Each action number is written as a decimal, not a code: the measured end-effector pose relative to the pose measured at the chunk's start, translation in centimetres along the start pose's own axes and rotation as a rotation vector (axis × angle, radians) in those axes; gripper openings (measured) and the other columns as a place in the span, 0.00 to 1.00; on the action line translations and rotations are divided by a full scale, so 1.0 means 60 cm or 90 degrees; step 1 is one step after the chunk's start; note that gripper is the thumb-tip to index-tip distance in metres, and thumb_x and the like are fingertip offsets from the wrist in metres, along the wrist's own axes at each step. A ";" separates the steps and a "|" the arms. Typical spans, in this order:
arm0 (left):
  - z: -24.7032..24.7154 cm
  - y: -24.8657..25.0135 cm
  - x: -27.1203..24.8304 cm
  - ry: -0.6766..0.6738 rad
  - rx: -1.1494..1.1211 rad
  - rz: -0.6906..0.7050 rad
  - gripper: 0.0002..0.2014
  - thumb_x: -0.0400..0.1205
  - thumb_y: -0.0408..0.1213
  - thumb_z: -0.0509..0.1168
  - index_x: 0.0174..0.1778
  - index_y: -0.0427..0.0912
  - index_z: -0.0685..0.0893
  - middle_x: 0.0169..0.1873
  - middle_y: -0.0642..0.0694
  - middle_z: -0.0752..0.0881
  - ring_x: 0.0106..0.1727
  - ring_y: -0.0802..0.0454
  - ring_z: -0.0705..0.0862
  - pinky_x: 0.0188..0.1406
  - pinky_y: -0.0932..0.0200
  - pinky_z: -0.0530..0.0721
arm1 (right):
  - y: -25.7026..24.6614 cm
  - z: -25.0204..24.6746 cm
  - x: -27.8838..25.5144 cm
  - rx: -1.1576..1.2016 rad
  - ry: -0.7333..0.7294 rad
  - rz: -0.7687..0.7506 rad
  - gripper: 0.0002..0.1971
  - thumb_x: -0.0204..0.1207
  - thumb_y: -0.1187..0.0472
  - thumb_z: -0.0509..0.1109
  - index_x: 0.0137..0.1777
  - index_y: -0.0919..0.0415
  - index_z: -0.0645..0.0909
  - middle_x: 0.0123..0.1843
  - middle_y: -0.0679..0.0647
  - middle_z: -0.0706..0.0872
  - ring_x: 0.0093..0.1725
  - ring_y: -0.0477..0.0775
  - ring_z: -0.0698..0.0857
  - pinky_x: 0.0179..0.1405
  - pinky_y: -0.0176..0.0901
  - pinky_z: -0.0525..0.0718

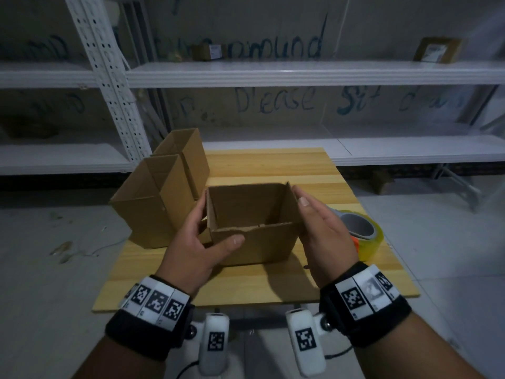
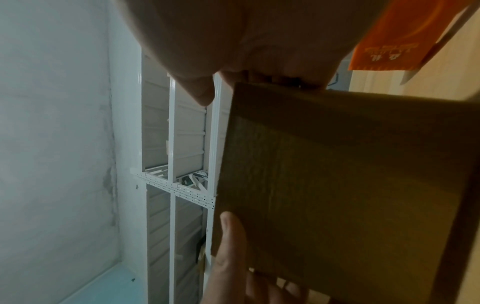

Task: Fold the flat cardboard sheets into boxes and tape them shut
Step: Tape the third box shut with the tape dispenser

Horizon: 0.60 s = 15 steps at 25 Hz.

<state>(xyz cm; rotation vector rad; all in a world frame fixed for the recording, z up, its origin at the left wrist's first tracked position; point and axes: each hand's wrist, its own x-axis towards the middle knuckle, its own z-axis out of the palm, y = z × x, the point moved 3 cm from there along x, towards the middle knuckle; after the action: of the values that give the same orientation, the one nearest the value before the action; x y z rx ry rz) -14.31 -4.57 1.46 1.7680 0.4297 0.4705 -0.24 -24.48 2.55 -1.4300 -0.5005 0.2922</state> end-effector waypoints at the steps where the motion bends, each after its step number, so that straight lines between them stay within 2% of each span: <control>1: -0.002 -0.002 0.002 0.002 0.002 0.004 0.54 0.71 0.60 0.86 0.90 0.75 0.63 0.79 0.65 0.83 0.82 0.61 0.79 0.82 0.43 0.81 | 0.002 -0.001 0.002 0.010 0.004 0.003 0.33 0.80 0.32 0.68 0.83 0.42 0.81 0.80 0.43 0.87 0.81 0.45 0.82 0.87 0.61 0.76; 5: -0.003 -0.015 0.004 -0.001 0.021 -0.020 0.54 0.74 0.57 0.83 0.94 0.70 0.59 0.79 0.64 0.81 0.82 0.61 0.79 0.74 0.54 0.83 | 0.015 0.008 0.002 0.005 -0.033 0.046 0.19 0.92 0.46 0.65 0.80 0.43 0.84 0.72 0.44 0.93 0.73 0.45 0.89 0.78 0.57 0.85; 8: -0.004 -0.021 0.001 0.023 -0.001 -0.049 0.54 0.72 0.45 0.86 0.90 0.69 0.63 0.73 0.67 0.82 0.74 0.67 0.80 0.61 0.61 0.86 | 0.023 0.004 0.010 0.002 0.006 0.052 0.13 0.91 0.43 0.65 0.67 0.41 0.89 0.60 0.38 0.96 0.64 0.41 0.93 0.73 0.52 0.88; 10: -0.003 -0.025 -0.001 0.071 -0.025 -0.067 0.53 0.71 0.40 0.88 0.87 0.69 0.65 0.70 0.65 0.82 0.71 0.62 0.83 0.54 0.64 0.87 | 0.025 0.000 0.018 0.040 0.037 0.058 0.12 0.94 0.48 0.63 0.65 0.44 0.89 0.57 0.39 0.97 0.60 0.41 0.94 0.69 0.48 0.90; 11: -0.001 -0.027 -0.002 0.113 -0.018 -0.068 0.54 0.70 0.41 0.89 0.87 0.67 0.64 0.68 0.65 0.81 0.71 0.59 0.83 0.54 0.63 0.86 | 0.027 -0.002 0.021 0.097 0.051 0.078 0.13 0.94 0.52 0.64 0.69 0.51 0.87 0.60 0.46 0.97 0.62 0.47 0.95 0.70 0.50 0.90; 13: 0.006 -0.035 -0.004 0.207 0.042 -0.071 0.56 0.67 0.50 0.90 0.88 0.63 0.63 0.67 0.66 0.79 0.73 0.54 0.82 0.62 0.57 0.84 | 0.033 -0.005 0.026 0.195 0.080 0.111 0.18 0.91 0.62 0.69 0.78 0.63 0.82 0.67 0.61 0.95 0.67 0.58 0.94 0.76 0.58 0.87; 15: 0.018 -0.045 -0.006 0.264 0.075 -0.074 0.60 0.62 0.58 0.91 0.86 0.65 0.61 0.72 0.60 0.78 0.76 0.50 0.81 0.71 0.47 0.84 | 0.042 -0.007 0.030 0.216 0.090 0.123 0.21 0.88 0.69 0.71 0.80 0.66 0.80 0.69 0.64 0.92 0.68 0.60 0.93 0.79 0.61 0.86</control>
<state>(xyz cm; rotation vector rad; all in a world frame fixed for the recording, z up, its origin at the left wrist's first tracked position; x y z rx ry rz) -14.16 -5.00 -1.42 1.7450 0.8628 0.7445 1.76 -23.65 0.28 -1.1584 -0.1851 0.4078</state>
